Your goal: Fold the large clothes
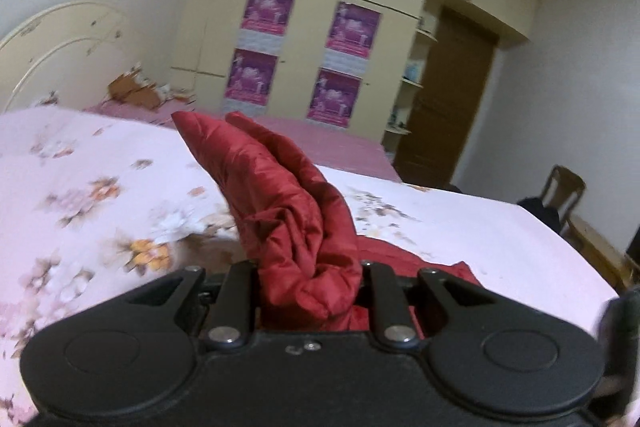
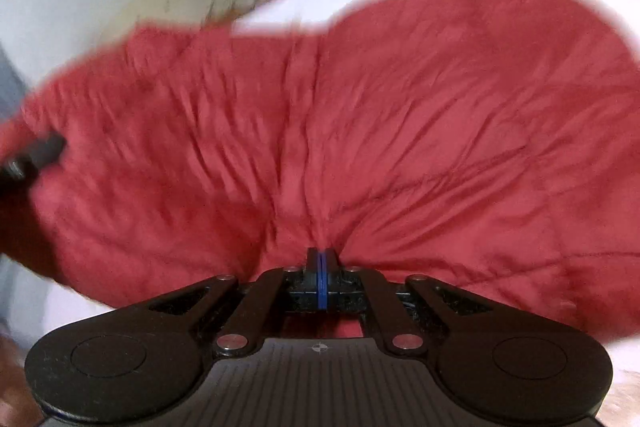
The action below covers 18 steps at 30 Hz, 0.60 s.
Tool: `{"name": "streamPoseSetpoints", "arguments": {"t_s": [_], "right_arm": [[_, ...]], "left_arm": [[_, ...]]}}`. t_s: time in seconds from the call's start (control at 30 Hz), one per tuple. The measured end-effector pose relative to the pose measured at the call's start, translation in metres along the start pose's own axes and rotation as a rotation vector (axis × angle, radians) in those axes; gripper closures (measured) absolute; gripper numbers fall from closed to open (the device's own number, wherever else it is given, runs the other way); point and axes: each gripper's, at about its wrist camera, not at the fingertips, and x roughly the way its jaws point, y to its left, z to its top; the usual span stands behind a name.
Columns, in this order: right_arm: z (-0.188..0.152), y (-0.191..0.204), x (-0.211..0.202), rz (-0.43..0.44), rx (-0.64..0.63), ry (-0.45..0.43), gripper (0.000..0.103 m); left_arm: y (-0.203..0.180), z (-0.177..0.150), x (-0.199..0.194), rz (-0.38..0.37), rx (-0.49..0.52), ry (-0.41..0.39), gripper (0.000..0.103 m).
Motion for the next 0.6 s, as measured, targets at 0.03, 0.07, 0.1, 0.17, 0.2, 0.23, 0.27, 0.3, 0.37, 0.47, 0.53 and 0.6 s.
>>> {"name": "streamPoseSetpoints", "arguments": {"t_s": [0.03,0.07,0.1,0.17,0.2,0.23,0.27,0.3,0.37,0.47,0.53,0.6], "right_arm": [[0.005,-0.005,-0.018,-0.027,-0.024,-0.037,0.103],[0.008,-0.01,-0.033,-0.07,-0.051,-0.072,0.103],[0.012,-0.019,-0.046,-0.117,-0.063,-0.11,0.103],[0.018,-0.048,-0.07,-0.219,-0.021,-0.179,0.103],[0.019,-0.064,-0.077,-0.269,0.013,-0.203,0.103],[0.021,-0.076,-0.08,-0.294,0.045,-0.208,0.103],[0.022,-0.09,-0.081,-0.294,0.086,-0.195,0.103],[0.021,-0.095,-0.08,-0.287,0.101,-0.183,0.103],[0.017,-0.099,-0.077,-0.267,0.093,-0.154,0.103],[0.014,-0.102,-0.072,-0.235,0.096,-0.123,0.103],[0.013,-0.107,-0.069,-0.224,0.099,-0.106,0.103],[0.013,-0.113,-0.067,-0.206,0.112,-0.092,0.103]], "left_arm": [[-0.007,0.001,0.002,-0.01,0.014,0.001,0.085],[-0.015,0.002,0.003,-0.022,0.027,0.003,0.085],[-0.022,0.003,0.005,-0.033,0.038,0.006,0.085],[-0.037,0.002,0.009,-0.06,0.06,0.01,0.085],[-0.045,0.001,0.012,-0.072,0.074,0.016,0.085],[-0.052,-0.001,0.015,-0.082,0.091,0.021,0.085],[-0.061,-0.002,0.019,-0.092,0.107,0.028,0.085],[-0.067,-0.004,0.023,-0.101,0.122,0.037,0.085],[-0.083,-0.008,0.035,-0.124,0.145,0.063,0.085],[-0.106,-0.016,0.055,-0.165,0.178,0.111,0.085],[-0.124,-0.027,0.07,-0.194,0.213,0.149,0.085],[-0.14,-0.039,0.082,-0.218,0.242,0.185,0.085]]}}
